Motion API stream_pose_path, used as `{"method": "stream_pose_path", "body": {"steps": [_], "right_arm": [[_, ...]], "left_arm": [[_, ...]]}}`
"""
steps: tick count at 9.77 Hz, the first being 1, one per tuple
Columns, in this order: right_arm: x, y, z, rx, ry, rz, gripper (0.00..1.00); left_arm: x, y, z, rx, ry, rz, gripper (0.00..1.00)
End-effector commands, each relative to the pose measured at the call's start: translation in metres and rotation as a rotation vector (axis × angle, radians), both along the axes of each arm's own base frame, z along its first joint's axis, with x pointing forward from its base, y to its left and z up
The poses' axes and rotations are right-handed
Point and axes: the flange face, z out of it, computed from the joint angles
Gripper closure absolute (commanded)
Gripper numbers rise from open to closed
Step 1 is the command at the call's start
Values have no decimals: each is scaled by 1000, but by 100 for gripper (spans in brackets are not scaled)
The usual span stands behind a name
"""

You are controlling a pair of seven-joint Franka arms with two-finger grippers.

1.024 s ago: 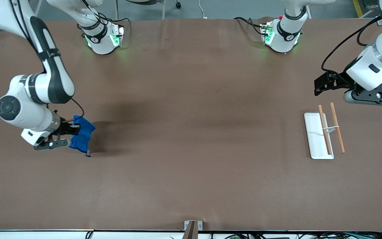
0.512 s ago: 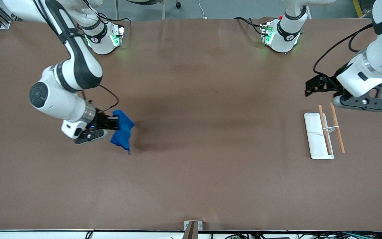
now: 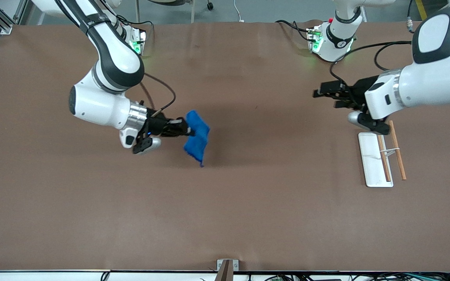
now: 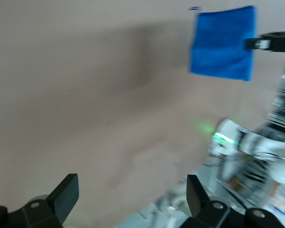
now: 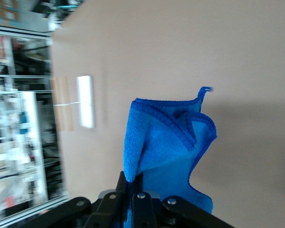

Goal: Right arm passes towel to left arm to hang
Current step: 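Lift the towel with the right gripper while the left gripper approaches, then grasp the towel with the left gripper beside the right gripper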

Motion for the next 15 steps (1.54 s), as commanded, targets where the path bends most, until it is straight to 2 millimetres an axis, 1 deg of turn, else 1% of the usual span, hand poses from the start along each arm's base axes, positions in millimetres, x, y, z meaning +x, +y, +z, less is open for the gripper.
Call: {"method": "stream_pose_path", "body": {"steps": [1,2,3,5,6,7,8,10,11,12,13,14,15], "right_arm": [[-16,34,11,246,67,-64,100],[-23,49,16,355,101,-65,100],[-25,57,20,470,139,-64,100],[-35,80,35,664,184,-65,100],[-37,84,35,695,180,-68,100],[-36,88,31,718,192,-77,100],[-39,95,34,731,194,-72,100],[-38,103,35,751,187,-69,100],[-40,105,33,751,181,-66,100],[-39,105,26,750,179,-68,100],[-39,106,25,750,161,-62,100],[-39,106,24,750,161,-63,100],[-39,106,23,749,162,-63,100]], "left_arm": [[-20,-8,-72,-187,119,35,0],[-31,-11,-102,-273,99,56,0],[-40,-19,-123,-337,93,64,0],[-50,-32,-154,-423,87,125,0],[-52,-37,-162,-486,90,185,0],[-51,-40,-163,-553,99,245,0],[-53,-40,-164,-591,101,276,0],[-68,-52,-165,-669,86,296,0],[-79,-60,-172,-706,78,303,0],[-88,-67,-179,-725,77,306,1],[-91,-70,-176,-751,68,357,1],[-87,-67,-171,-776,51,386,5],[-84,-69,-168,-808,51,424,19]]}}
